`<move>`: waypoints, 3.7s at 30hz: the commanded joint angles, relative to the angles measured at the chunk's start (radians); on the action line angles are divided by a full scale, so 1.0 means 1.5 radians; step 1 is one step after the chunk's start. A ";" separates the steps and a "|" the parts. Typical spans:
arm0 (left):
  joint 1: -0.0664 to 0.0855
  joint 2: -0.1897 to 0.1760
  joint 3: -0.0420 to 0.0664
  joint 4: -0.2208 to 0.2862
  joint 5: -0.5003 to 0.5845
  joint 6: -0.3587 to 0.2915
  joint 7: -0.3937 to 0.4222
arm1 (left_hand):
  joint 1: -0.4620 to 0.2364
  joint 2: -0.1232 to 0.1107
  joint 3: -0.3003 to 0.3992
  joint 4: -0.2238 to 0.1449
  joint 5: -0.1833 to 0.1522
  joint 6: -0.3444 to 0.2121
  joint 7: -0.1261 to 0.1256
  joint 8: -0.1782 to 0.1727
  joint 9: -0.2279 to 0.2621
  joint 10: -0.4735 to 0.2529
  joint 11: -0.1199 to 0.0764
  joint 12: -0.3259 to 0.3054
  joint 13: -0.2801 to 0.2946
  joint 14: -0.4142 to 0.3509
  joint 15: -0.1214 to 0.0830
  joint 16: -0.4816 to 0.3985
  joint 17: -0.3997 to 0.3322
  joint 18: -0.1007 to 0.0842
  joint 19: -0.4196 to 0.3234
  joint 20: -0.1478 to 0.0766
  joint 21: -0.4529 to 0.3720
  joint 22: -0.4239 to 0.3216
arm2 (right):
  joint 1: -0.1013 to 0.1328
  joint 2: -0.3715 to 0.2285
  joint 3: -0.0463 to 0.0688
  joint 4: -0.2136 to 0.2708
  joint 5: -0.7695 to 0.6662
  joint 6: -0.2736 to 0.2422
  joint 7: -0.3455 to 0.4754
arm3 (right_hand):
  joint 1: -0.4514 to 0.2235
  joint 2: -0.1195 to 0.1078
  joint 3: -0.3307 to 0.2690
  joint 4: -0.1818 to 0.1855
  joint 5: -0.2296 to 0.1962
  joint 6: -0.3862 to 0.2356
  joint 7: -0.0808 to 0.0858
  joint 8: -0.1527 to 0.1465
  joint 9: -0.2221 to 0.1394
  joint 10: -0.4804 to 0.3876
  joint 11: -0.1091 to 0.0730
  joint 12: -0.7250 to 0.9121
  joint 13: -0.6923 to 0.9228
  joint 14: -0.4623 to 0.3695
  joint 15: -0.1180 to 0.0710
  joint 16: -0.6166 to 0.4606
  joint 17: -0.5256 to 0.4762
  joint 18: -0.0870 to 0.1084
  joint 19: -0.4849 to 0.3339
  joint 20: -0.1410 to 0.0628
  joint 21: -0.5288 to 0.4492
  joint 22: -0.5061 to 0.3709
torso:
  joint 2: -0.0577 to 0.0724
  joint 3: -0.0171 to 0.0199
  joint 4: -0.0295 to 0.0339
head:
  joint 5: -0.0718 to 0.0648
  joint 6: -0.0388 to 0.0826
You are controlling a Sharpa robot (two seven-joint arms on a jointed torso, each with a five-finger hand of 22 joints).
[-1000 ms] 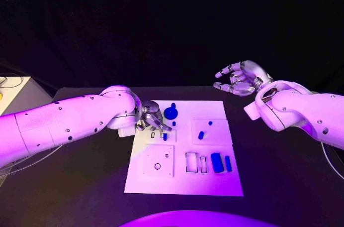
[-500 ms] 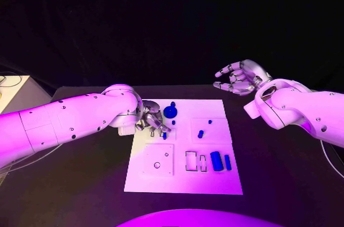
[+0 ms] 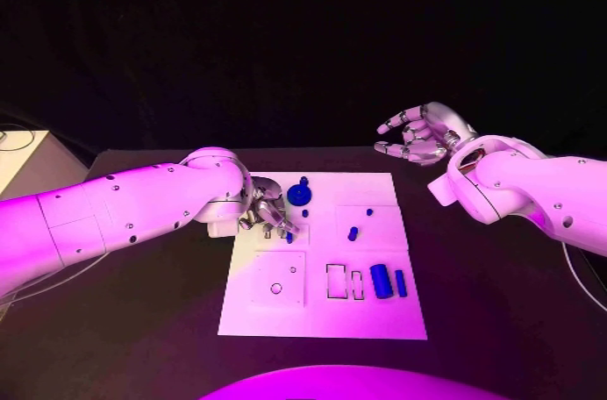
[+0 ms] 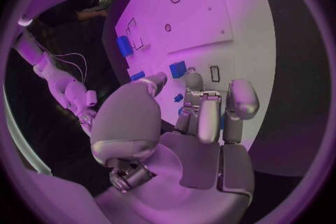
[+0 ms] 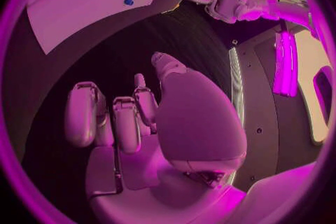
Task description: Assemble the parts on the task board
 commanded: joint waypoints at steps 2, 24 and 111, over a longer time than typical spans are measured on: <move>0.000 0.003 -0.001 0.000 0.001 0.017 -0.001 | 0.010 0.000 0.006 -0.001 0.003 -0.003 -0.001 0.003 0.002 -0.002 0.000 0.004 0.001 0.033 -0.005 0.005 0.061 -0.010 0.002 -0.001 0.002 0.000 | 0.000 0.003 0.000 -0.001 -0.002 0.013 0.001 | -0.006 0.001 0.000 0.004 0.005 -0.004 0.000 0.002 -0.001 -0.002 0.000 -0.002 0.026 0.044 0.006 -0.003 0.085 0.012 -0.004 0.001 -0.005 0.041 | 0.000 0.0006 -0.0005 | 0.000 -0.002; 0.000 0.007 -0.003 -0.004 0.010 0.030 -0.001 | 0.028 0.001 0.026 -0.010 0.003 -0.003 -0.004 0.006 0.016 -0.002 -0.002 0.006 0.005 0.033 -0.007 0.006 0.063 -0.010 0.003 -0.002 0.004 0.003 | -0.001 0.009 0.000 -0.005 -0.002 0.018 0.000 | -0.007 0.003 0.001 0.005 0.006 -0.004 0.000 0.002 -0.001 -0.001 0.000 -0.001 0.026 0.044 0.006 -0.003 0.086 0.012 -0.003 0.001 -0.005 0.041 | 0.000 0.0018 -0.0011 | 0.001 -0.010; -0.010 -0.047 -0.036 0.058 0.011 -0.214 0.011 | -0.063 -0.023 0.368 -0.257 0.318 0.095 -0.043 -0.001 0.184 0.140 -0.043 0.087 0.150 0.065 -0.043 0.063 0.151 -0.028 0.068 -0.036 0.060 0.104 | -0.005 0.001 0.000 -0.030 -0.004 0.020 0.008 | -0.009 0.001 0.010 0.002 0.029 -0.010 0.001 0.007 -0.002 -0.045 0.000 -0.047 -0.020 0.032 0.005 -0.027 0.052 0.023 -0.023 0.001 -0.061 0.008 | -0.004 0.0038 0.0019 | 0.003 -0.013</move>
